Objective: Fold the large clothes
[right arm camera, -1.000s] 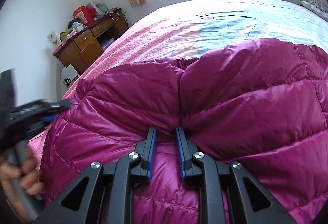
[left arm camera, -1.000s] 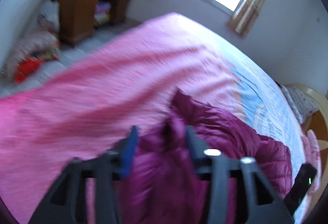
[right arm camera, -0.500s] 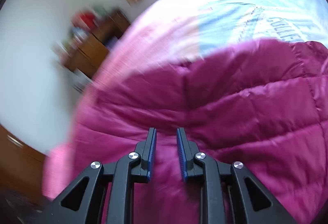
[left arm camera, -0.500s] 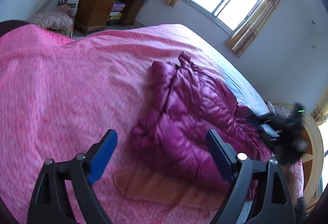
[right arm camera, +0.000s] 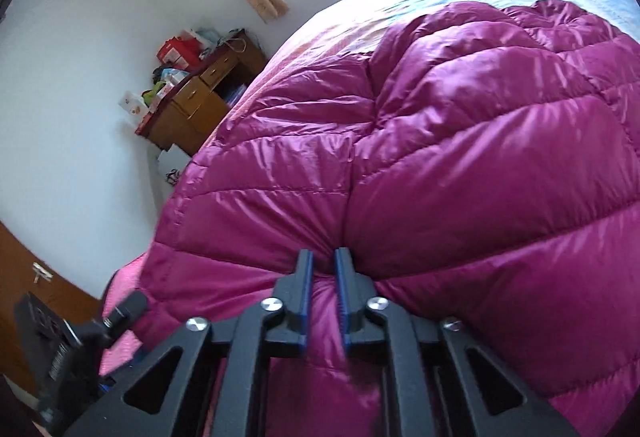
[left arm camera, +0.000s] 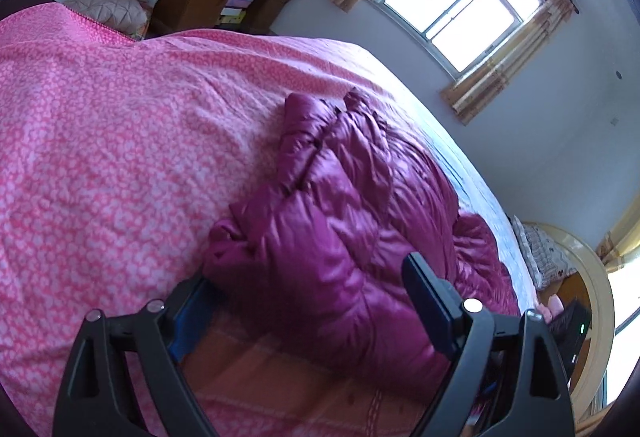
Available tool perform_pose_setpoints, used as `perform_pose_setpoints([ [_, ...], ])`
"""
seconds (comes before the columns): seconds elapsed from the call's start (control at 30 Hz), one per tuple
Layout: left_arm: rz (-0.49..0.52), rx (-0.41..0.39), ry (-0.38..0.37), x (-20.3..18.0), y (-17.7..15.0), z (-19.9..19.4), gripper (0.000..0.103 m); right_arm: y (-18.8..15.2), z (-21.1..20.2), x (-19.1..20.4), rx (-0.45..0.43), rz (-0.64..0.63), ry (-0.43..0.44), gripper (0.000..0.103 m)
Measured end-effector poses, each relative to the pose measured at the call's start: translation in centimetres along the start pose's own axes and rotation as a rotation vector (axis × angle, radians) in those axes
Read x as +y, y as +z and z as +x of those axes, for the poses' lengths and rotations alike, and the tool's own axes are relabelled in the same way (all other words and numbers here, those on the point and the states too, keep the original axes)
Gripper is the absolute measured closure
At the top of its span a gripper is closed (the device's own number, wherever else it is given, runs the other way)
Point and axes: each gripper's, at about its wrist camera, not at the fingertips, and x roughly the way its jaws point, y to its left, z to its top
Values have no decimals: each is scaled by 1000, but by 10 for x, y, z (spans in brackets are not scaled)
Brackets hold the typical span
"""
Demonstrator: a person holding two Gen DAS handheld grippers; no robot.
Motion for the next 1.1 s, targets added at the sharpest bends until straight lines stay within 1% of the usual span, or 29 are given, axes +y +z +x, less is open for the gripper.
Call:
perform_pose_setpoints([
  [0.1,-5,-17,7,-8,3,7,11,-1,2,0,1,2,-1,96],
  [0.17,9,-27,11,-13,5,10,13,-1,4,0,0,0,-1,96],
  [0.23,30,-42,-13,-20,4,10,35,0,5,-1,1,6,5,96],
  [0.27,48,-48,-18,-25,4,10,41,-1,6,-2,1,11,11,96],
  [0.3,72,-52,-27,-30,5,9,55,-2,6,-3,1,18,19,96],
  [0.33,113,-59,-41,-38,4,5,72,-2,0,-10,0,24,26,96],
  [0.37,153,-66,-48,-47,5,2,78,-2,0,-12,0,33,38,96],
  [0.4,201,-80,-58,-58,7,-4,79,-2,-3,-16,1,43,48,96],
  [0.5,297,-117,-109,-85,12,-18,82,-2,-3,-22,6,66,77,96],
  [0.6,407,-132,-136,-118,7,-29,82,-1,-3,-28,18,87,106,96],
  [0.67,492,-138,-145,-138,0,-34,84,3,-3,-34,52,110,138,96],
  [0.73,582,-155,-156,-160,-10,-40,84,8,-11,-44,85,159,178,96],
  [0.8,657,-164,-175,-178,-20,-45,84,8,-33,-54,44,191,203,94],
  [0.87,743,-162,-195,-198,-34,-47,84,5,-68,-67,-38,190,207,94],
  [0.93,829,-158,-204,-212,-50,-47,84,0,-100,-87,-108,214,183,94],
  [0.97,872,-156,-209,-219,-59,-46,84,-4,-116,-103,-141,241,157,94],
  [1.03,975,-137,-216,-236,-81,-37,84,-12,-137,-133,-175,295,99,94],
  [1.1,1050,-100,-223,-252,-104,-26,84,-22,-156,-161,-199,348,61,94],
])
